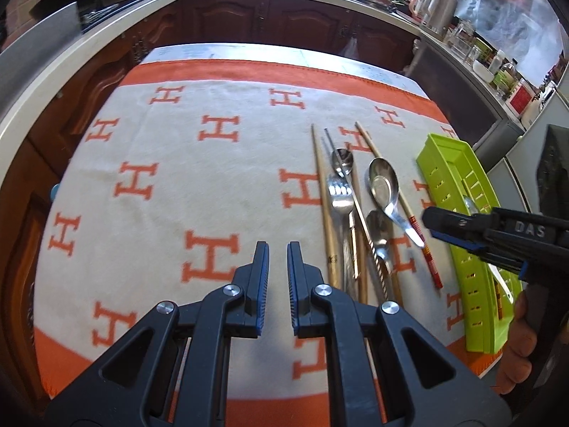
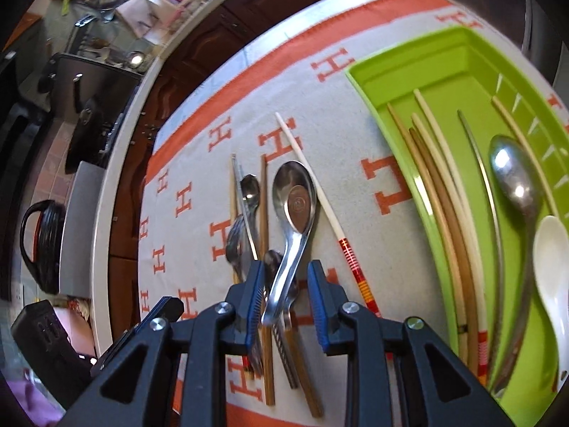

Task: Organize utensils
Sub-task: 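Grasp a steel spoon with the right tool while the left grasps the steel fork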

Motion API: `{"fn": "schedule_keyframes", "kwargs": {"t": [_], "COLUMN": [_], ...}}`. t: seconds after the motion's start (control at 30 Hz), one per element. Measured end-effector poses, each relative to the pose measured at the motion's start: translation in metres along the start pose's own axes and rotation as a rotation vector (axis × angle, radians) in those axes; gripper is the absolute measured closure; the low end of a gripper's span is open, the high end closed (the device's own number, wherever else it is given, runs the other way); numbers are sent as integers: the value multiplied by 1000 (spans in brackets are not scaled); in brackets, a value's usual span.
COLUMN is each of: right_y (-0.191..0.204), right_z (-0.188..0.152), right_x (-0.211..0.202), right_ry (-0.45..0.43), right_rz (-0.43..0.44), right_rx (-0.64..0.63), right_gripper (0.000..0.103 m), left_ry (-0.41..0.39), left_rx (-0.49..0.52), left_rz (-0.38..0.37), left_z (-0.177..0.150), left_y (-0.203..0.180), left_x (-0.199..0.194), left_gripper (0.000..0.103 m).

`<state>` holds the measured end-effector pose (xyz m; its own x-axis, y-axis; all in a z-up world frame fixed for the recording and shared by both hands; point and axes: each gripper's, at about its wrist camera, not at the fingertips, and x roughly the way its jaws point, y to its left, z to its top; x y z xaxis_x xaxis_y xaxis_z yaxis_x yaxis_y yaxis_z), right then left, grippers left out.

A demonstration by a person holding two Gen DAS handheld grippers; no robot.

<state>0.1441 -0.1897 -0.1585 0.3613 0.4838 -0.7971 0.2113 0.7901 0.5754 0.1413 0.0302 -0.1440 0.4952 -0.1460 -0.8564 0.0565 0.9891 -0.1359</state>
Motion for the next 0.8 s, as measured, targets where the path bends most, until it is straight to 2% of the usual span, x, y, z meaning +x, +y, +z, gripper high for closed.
{"fn": "schedule_keyframes", "kwargs": {"t": [0.23,0.33,0.37,0.6,0.8], "right_y": [-3,-6,-8,-14,-15], "right_z": [5,5,5,4,2], "right_x": [22,25,25,14,2], "right_ry": [55,58,53,-1,-28], "right_rz": [20,22,25,62,86], "right_rx": [29,35,35,41,16], "right_gripper": [78,93,101,101,101], "left_ry": [13,24,32,80,133], "left_rx": [25,34,37,20,-44], "left_rz": [-35,-58,-70,-197,-258], "left_z": [20,26,28,30,29], "left_y": [-18,-24,-27,-31,-26], "left_x": [26,35,39,54,71], "left_gripper": [95,95,95,95,95]}}
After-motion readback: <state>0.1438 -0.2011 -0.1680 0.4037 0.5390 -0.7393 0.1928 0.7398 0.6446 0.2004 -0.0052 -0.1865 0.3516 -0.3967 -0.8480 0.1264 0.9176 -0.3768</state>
